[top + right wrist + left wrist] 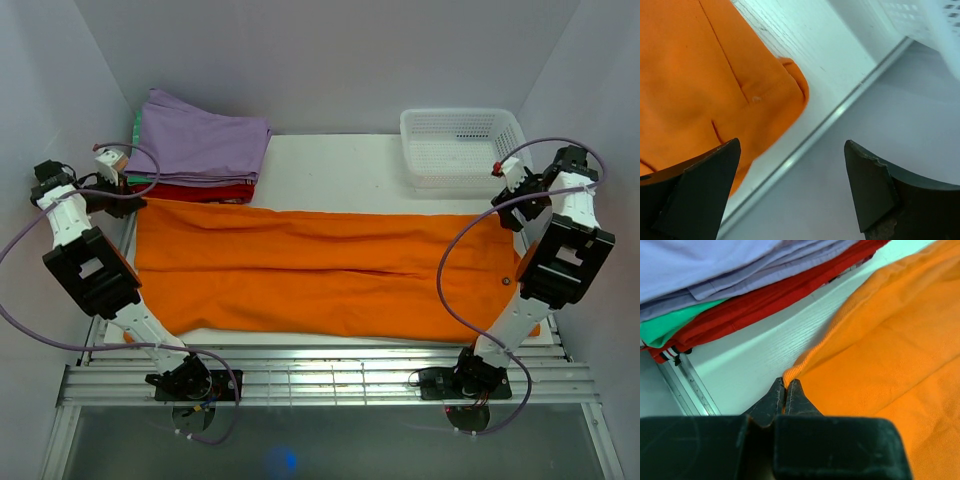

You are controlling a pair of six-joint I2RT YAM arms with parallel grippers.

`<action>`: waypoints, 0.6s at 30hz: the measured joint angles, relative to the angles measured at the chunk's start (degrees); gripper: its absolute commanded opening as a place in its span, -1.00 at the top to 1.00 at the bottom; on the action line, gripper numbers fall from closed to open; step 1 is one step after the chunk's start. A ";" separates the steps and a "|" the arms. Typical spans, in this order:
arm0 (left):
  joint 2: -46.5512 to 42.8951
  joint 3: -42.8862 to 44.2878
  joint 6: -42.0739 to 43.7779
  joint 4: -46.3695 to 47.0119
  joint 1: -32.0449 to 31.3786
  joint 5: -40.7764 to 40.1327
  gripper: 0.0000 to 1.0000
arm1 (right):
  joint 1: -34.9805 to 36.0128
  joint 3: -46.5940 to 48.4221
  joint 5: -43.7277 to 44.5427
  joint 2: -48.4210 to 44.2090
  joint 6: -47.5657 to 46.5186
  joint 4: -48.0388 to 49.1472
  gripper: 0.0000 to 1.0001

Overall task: Fold and stack the trousers
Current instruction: Flatten the trousers out

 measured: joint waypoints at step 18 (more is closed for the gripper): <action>0.07 -2.08 8.55 -3.50 -0.15 -2.10 1.00 | 3.96 7.13 -3.39 13.49 16.44 1.88 0.13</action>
